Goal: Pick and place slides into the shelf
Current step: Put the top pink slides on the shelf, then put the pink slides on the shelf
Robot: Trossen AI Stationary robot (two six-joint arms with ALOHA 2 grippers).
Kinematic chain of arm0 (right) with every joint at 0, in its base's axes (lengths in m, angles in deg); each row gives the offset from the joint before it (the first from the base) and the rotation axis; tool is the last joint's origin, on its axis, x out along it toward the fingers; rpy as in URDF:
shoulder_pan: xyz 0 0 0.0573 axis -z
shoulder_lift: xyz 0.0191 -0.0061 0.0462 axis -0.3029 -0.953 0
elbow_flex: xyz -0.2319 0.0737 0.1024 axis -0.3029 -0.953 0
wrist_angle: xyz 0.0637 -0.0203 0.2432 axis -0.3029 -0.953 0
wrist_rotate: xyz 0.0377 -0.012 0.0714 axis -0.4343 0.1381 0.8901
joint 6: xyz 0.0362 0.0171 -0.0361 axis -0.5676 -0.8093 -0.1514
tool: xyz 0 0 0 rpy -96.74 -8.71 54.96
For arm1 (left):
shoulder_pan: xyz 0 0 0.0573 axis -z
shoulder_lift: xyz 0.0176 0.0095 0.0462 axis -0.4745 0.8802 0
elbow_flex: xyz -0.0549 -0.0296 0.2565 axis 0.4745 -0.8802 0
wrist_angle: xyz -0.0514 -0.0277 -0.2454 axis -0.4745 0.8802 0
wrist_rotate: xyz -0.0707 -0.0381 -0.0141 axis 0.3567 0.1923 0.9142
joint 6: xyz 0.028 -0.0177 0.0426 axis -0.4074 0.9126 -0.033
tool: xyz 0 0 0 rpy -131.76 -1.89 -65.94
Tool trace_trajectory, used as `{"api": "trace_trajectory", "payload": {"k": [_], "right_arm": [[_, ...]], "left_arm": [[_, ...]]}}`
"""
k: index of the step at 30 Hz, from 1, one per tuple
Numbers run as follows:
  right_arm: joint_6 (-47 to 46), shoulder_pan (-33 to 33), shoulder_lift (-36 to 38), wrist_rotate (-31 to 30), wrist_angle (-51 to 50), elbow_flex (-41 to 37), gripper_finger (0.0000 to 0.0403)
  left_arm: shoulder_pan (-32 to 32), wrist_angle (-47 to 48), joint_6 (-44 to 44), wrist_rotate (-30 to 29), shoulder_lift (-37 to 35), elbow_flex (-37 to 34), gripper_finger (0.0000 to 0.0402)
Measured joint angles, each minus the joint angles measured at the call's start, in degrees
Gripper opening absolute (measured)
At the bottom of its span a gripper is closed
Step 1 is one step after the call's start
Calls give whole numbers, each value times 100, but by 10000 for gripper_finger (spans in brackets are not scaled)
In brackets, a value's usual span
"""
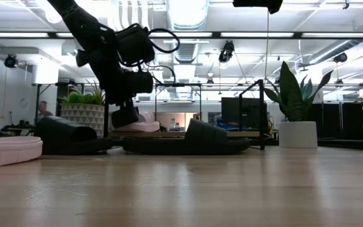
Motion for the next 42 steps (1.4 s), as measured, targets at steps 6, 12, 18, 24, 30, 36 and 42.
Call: {"api": "trace_trajectory", "payload": {"k": [6, 12, 18, 24, 30, 36, 42], "right_arm": [[4, 0, 0, 0, -1, 0, 123], [4, -1, 0, 1, -3, -2, 123], [33, 0, 0, 0, -6, -2, 123], [41, 0, 0, 0, -8, -2, 123], [44, 0, 0, 0, -9, -2, 123], [48, -1, 0, 0, -9, -2, 123], [46, -2, 0, 1, -14, -2, 123]], "left_arm": [[3, 103, -28, 542, -223, 32, 251], [13, 358, -29, 937, -552, 32, 251], [24, 356, -63, 1161, -854, 32, 251], [24, 371, -137, 1595, -1163, 34, 251], [24, 386, -137, 1961, -1442, 32, 251], [89, 518, 73, 2713, -1716, 32, 251], [233, 1087, 1684, 4736, -2069, 32, 251]]}}
